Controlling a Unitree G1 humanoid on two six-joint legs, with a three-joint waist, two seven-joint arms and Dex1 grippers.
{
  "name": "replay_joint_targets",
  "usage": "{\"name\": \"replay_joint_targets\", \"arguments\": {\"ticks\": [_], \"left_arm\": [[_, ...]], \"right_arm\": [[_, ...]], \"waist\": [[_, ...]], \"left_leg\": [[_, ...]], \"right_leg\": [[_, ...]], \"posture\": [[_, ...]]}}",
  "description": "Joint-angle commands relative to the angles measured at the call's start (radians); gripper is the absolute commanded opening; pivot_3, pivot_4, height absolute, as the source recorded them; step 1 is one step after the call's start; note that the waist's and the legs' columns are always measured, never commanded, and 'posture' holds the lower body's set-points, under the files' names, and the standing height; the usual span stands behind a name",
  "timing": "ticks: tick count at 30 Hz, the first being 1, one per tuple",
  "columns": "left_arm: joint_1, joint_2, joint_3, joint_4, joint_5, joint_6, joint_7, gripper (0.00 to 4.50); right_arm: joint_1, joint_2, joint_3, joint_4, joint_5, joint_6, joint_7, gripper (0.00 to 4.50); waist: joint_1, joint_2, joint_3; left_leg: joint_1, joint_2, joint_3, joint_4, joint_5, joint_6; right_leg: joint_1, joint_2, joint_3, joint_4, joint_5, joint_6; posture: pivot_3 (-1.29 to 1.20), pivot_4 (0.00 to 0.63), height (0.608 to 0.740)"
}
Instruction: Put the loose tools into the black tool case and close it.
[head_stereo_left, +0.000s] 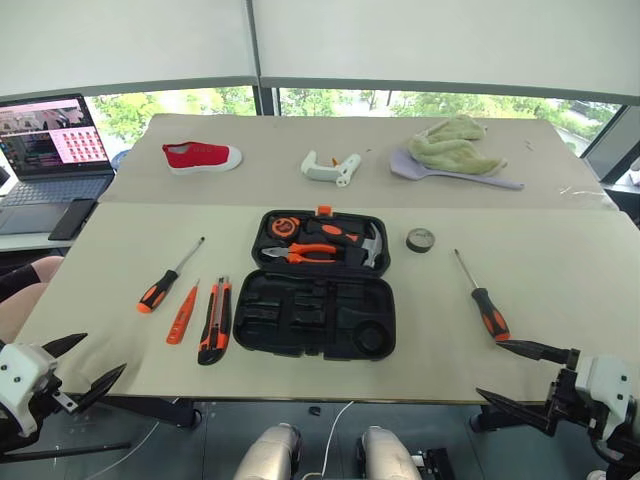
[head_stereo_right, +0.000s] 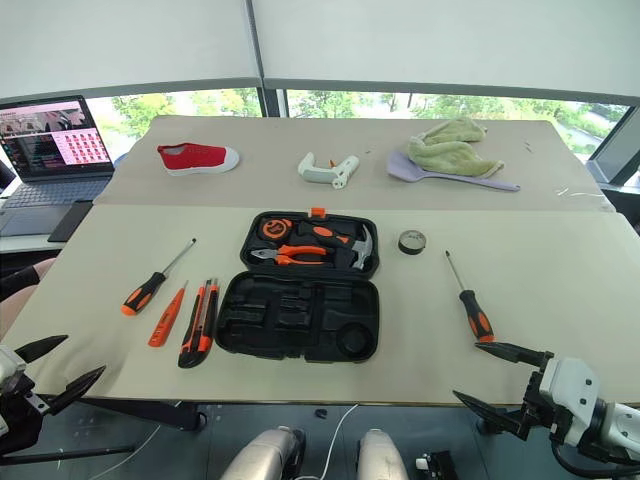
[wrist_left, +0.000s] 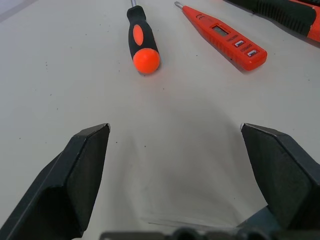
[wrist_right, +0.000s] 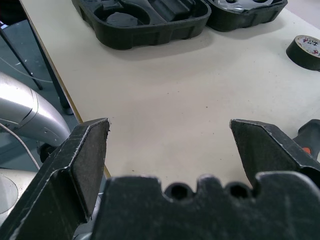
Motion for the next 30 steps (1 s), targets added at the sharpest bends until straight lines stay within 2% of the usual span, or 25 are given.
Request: {"name": "replay_joint_targets", "arguments": {"ticks": [1, 3, 6, 10, 11, 16, 17, 21, 24, 28, 30], "left_arm": [[0.019, -0.004, 0.085, -0.043, -0.113, 0.116, 0.010, 4.50], [0.013, -0.018, 0.173, -0.036, -0.218, 0.260, 0.078, 4.50], [0.054, -0.047, 0.235, -0.027, -0.256, 0.405, 0.158, 4.50], [0.088, -0.050, 0.280, -0.088, -0.363, 0.622, 0.195, 4.50], [0.089, -0.043, 0.288, -0.114, -0.392, 0.662, 0.194, 4.50], [0.024, 0.055, 0.281, -0.204, -0.461, 0.823, 0.193, 4.50], [-0.001, 0.083, 0.271, -0.208, -0.463, 0.842, 0.186, 4.50], [-0.136, 0.202, 0.158, -0.158, -0.426, 0.917, 0.176, 4.50], [-0.318, 0.290, -0.033, -0.049, -0.345, 0.942, 0.164, 4.50], [-0.581, 0.296, -0.270, 0.137, -0.202, 0.900, 0.148, 4.50], [-0.680, 0.277, -0.338, 0.212, -0.160, 0.880, 0.125, 4.50]], "right_arm": [[-0.033, 0.023, 0.034, -0.064, 0.066, 0.001, 0.005, 4.47], [-0.067, 0.051, 0.087, -0.174, 0.156, 0.082, -0.022, 4.47], [-0.178, 0.095, 0.132, -0.275, 0.273, 0.180, -0.100, 4.47], [-0.226, 0.144, 0.173, -0.338, 0.285, 0.207, -0.152, 4.47], [-0.227, 0.156, 0.184, -0.354, 0.288, 0.214, -0.163, 4.47], [-0.186, 0.174, 0.210, -0.371, 0.264, 0.203, -0.153, 4.47], [-0.180, 0.173, 0.210, -0.369, 0.260, 0.200, -0.150, 4.47], [-0.171, 0.170, 0.208, -0.358, 0.248, 0.196, -0.143, 4.47], [-0.172, 0.166, 0.208, -0.345, 0.238, 0.193, -0.133, 4.47], [-0.171, 0.164, 0.203, -0.335, 0.223, 0.183, -0.127, 4.47], [-0.168, 0.165, 0.197, -0.333, 0.220, 0.182, -0.129, 4.47]], "waist": [[0.000, 0.000, 0.000], [-0.011, -0.002, 0.001], [-0.027, -0.002, 0.001], [-0.018, -0.004, 0.001], [-0.011, -0.006, 0.000], [0.013, -0.008, 0.000], [0.014, -0.008, 0.000], [0.006, -0.007, -0.001], [-0.001, -0.006, 0.000], [-0.006, -0.005, 0.000], [-0.012, -0.005, 0.000]], "left_leg": [[0.000, 0.000, 0.000, 0.000, 0.000, 0.000], [0.000, 0.002, 0.000, 0.000, 0.000, 0.000], [0.000, 0.008, 0.000, 0.000, 0.001, 0.001], [0.003, 0.008, 0.002, 0.000, -0.002, 0.001], [0.003, 0.009, 0.002, 0.000, -0.003, 0.001], [0.006, 0.009, 0.002, 0.002, -0.004, 0.000], [0.006, 0.009, 0.002, 0.002, -0.007, -0.006], [0.007, 0.010, 0.004, 0.002, -0.008, -0.007], [0.007, 0.010, 0.006, 0.002, -0.008, -0.007], [0.007, 0.013, 0.007, 0.001, -0.005, -0.002], [0.006, 0.013, 0.007, 0.001, -0.005, -0.003]], "right_leg": [[0.000, 0.000, 0.000, 0.000, 0.000, 0.000], [0.000, 0.001, 0.000, 0.000, 0.000, 0.000], [-0.001, 0.005, 0.000, 0.000, -0.002, 0.003], [-0.001, 0.005, 0.000, 0.000, -0.002, 0.002], [-0.001, 0.005, -0.001, 0.000, 0.002, -0.004], [-0.001, 0.005, -0.002, -0.001, 0.002, -0.005], [0.000, 0.006, -0.002, -0.001, 0.002, -0.005], [0.000, 0.007, -0.002, -0.001, 0.002, -0.005], [0.000, 0.010, -0.001, 0.001, 0.003, -0.006], [-0.001, 0.016, 0.000, 0.001, 0.004, -0.008], [-0.002, 0.018, 0.000, 0.002, 0.005, -0.009]], "posture": [[0.00, 0.150, 0.740], [0.00, 0.150, 0.740], [0.00, 0.150, 0.740], [0.00, 0.150, 0.740], [0.00, 0.150, 0.740], [0.00, 0.150, 0.740], [0.00, 0.150, 0.740], [0.00, 0.150, 0.740], [0.00, 0.150, 0.740], [0.00, 0.150, 0.740], [0.00, 0.150, 0.740]]}}
